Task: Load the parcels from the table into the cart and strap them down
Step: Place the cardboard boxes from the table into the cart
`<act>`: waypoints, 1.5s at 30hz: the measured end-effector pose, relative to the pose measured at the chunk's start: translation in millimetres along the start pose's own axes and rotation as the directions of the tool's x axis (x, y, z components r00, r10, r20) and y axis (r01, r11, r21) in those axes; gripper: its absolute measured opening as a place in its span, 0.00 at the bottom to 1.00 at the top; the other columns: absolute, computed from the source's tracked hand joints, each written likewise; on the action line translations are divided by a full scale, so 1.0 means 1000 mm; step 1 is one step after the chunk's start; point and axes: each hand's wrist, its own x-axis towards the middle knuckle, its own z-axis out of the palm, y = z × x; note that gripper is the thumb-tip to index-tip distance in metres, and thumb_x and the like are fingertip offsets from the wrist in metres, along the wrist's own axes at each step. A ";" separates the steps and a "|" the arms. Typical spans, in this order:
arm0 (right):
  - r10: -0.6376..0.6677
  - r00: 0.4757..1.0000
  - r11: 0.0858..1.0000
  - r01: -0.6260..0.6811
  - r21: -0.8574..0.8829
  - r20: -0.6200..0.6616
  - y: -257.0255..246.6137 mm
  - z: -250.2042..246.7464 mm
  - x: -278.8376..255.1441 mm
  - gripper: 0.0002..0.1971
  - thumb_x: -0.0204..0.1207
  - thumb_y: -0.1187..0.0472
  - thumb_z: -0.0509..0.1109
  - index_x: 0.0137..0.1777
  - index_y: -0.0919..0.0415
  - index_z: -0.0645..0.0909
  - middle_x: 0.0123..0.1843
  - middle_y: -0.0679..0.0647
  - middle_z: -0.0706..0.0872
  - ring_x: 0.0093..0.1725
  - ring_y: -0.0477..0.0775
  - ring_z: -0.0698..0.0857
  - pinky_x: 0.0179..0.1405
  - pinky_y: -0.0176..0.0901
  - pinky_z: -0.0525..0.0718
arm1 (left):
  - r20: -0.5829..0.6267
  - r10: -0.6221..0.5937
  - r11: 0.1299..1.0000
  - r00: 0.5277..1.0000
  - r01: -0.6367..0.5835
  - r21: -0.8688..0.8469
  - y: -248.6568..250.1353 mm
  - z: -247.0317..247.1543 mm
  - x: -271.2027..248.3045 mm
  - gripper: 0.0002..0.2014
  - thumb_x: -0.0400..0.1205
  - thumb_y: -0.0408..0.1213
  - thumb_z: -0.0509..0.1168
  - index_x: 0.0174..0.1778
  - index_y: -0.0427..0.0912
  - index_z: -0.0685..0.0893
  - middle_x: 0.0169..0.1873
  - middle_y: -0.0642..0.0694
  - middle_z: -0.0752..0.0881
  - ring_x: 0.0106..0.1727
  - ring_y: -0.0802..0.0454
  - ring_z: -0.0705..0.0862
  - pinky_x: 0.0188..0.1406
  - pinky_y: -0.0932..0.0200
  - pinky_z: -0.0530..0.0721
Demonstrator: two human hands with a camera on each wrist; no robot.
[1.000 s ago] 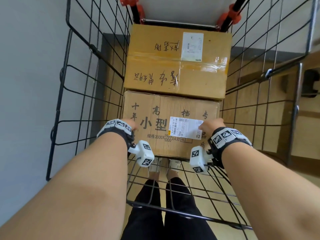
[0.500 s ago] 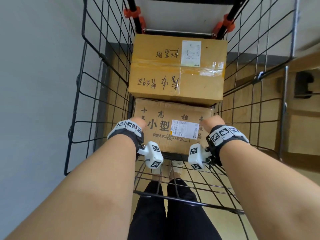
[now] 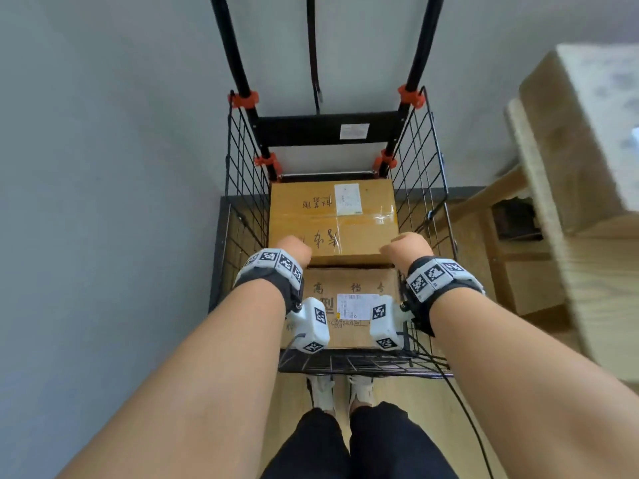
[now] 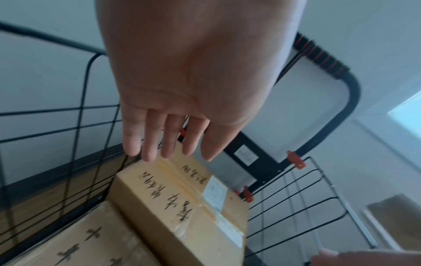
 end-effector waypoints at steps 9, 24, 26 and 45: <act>-0.073 0.939 0.972 0.143 0.189 -0.336 0.000 -0.096 -0.058 0.14 0.78 0.62 0.68 0.62 0.61 0.84 0.60 0.58 0.87 0.58 0.59 0.85 0.57 0.45 0.82 | -0.215 0.272 0.953 0.938 -0.293 -0.074 0.072 -0.038 -0.060 0.15 0.85 0.37 0.57 0.61 0.38 0.85 0.58 0.43 0.85 0.58 0.44 0.84 0.57 0.53 0.81; 0.110 0.849 0.940 0.081 0.333 -0.518 0.134 -0.258 -0.041 0.20 0.74 0.58 0.67 0.66 0.61 0.79 0.66 0.63 0.82 0.64 0.63 0.81 0.62 0.47 0.77 | -0.233 0.483 0.862 0.844 -0.505 -0.042 0.267 0.010 -0.122 0.15 0.81 0.35 0.60 0.62 0.47 0.83 0.60 0.46 0.85 0.61 0.46 0.83 0.63 0.54 0.80; 0.110 0.848 0.942 0.077 0.327 -0.519 0.153 -0.283 -0.029 0.23 0.73 0.54 0.67 0.68 0.59 0.77 0.68 0.63 0.79 0.66 0.63 0.79 0.65 0.48 0.76 | -0.217 0.466 0.872 0.857 -0.487 -0.049 0.300 0.028 -0.126 0.15 0.80 0.36 0.60 0.60 0.49 0.83 0.59 0.48 0.86 0.59 0.46 0.84 0.63 0.52 0.81; -0.227 0.905 0.954 0.133 -0.269 -0.360 0.195 -0.301 0.049 0.34 0.70 0.39 0.72 0.72 0.54 0.71 0.74 0.59 0.70 0.77 0.62 0.65 0.78 0.58 0.65 | -0.279 0.225 0.970 0.934 -0.240 -0.022 0.389 0.097 -0.120 0.21 0.83 0.24 0.53 0.67 0.43 0.80 0.68 0.41 0.80 0.68 0.41 0.78 0.67 0.50 0.77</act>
